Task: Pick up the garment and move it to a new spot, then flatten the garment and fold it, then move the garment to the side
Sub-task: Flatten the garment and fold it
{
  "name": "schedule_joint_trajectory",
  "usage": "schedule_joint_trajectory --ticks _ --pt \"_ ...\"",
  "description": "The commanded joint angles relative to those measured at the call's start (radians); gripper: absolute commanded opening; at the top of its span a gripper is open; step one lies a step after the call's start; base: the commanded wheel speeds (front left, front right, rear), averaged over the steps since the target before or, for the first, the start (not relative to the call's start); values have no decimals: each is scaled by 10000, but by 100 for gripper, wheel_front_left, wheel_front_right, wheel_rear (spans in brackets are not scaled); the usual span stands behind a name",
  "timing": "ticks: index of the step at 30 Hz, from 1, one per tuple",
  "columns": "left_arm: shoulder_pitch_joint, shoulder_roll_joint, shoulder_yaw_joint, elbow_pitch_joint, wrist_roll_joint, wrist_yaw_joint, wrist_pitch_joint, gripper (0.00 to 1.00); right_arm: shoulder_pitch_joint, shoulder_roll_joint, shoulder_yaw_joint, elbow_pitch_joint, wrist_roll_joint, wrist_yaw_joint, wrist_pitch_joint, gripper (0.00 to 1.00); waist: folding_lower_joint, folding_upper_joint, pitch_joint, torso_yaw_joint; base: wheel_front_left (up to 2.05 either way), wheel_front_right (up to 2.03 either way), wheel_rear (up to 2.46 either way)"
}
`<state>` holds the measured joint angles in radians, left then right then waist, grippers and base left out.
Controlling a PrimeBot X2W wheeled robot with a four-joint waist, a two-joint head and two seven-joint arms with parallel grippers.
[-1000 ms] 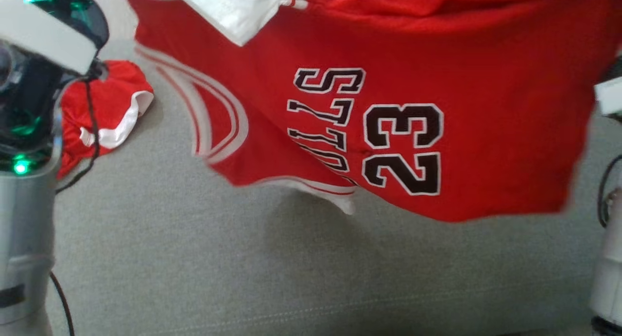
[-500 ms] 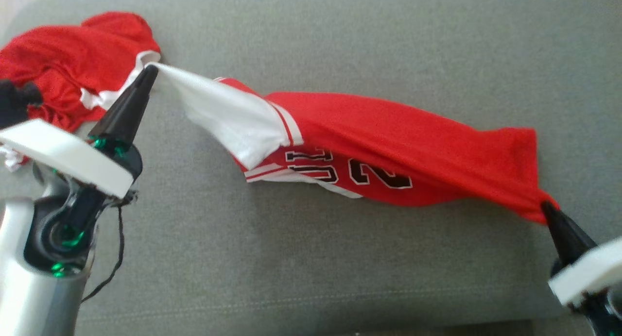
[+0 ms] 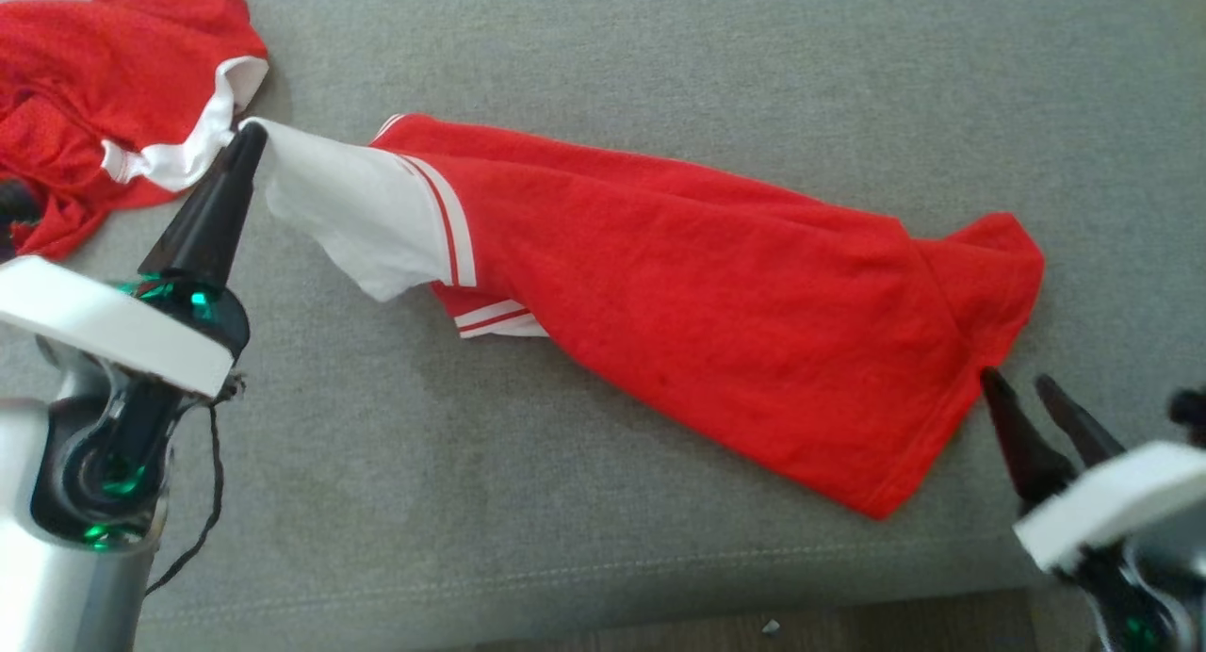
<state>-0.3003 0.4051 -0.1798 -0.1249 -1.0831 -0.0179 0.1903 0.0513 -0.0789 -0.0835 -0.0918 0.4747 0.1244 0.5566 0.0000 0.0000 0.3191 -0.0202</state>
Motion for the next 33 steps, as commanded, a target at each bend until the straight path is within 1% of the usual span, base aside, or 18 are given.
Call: schedule_joint_trajectory --ticks 1,4,6,10,15,17,19,20,21,22,26,29,30,33 --pt "-555 284 438 -255 127 -67 -135 0 -603 -102 354 -106 -187 63 -222 100 0 0 45 46 0 0 0" --pt "-713 194 316 -115 198 -156 -204 0 -1268 -225 652 777 -601 63 -702 100 0 0 97 150 0 0 0" --pt "-786 129 215 -22 240 -222 -241 0 -1653 -299 677 1391 -978 63 -1025 100 0 0 103 253 0 0 0" --pt "-913 10 21 156 337 -315 -303 0 -2096 -458 354 2342 -1809 63 -1556 100 0 0 76 547 0 0 0" --pt "-939 -71 -33 285 360 -384 -427 0 -2119 -347 -318 2642 -2592 63 -1999 100 0 0 43 675 0 0 0" --pt "-925 -107 -50 331 359 -410 -481 0 -2121 -230 -422 2768 -2594 63 -2019 100 0 0 25 678 0 0 0" --pt "-915 -148 -71 364 354 -433 -530 0 -2159 -146 -310 2938 -2466 63 -1956 100 0 0 19 663 0 0 0" --pt "-906 -175 -79 379 339 -451 -558 0 -2186 -124 -188 3021 -2372 63 -1937 88 0 0 2 656 0 0 0" --pt "-887 -204 -97 418 325 -473 -585 0 -2197 -118 -48 3091 -2280 63 -1964 8 0 0 -64 659 0 0 0" --pt "-856 -231 -128 475 317 -495 -603 0 -2173 -134 63 3150 -2212 63 -2006 0 0 0 -166 674 0 0 0" --pt "-752 -285 -171 581 241 -588 -679 0 -2143 -196 163 2818 -1993 63 -2436 0 0 0 -412 690 0 0 0" --pt "-741 -334 -155 485 127 -649 -731 0 -2259 -275 -42 2172 -1929 63 -2694 0 0 0 -544 709 0 0 0" --pt "-741 -334 -155 485 127 -649 -731 0 -2259 -275 -42 2172 -1929 63 -2694 0 0 0 -544 709 0 0 0" --pt "-770 -385 -168 341 -26 -711 -718 0 -2572 -388 -327 1394 -1951 63 -2727 0 0 0 -622 720 0 0 0"
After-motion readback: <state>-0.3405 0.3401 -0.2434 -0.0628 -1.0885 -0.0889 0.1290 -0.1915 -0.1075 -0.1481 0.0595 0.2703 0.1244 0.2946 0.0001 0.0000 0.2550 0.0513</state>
